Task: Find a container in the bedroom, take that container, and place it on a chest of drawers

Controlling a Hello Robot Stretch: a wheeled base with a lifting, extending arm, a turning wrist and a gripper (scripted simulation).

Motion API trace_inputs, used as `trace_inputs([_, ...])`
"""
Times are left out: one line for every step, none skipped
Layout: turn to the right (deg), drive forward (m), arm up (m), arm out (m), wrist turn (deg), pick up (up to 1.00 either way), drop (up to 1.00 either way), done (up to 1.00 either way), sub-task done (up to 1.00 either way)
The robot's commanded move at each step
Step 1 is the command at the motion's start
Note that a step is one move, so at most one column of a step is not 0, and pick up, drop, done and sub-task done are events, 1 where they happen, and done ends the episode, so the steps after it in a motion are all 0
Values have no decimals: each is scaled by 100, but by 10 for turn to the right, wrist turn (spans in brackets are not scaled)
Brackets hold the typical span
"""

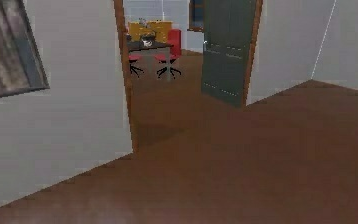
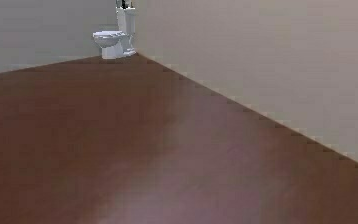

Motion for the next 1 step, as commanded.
trace_inputs([30,0,0,0,0,0,0,0,0])
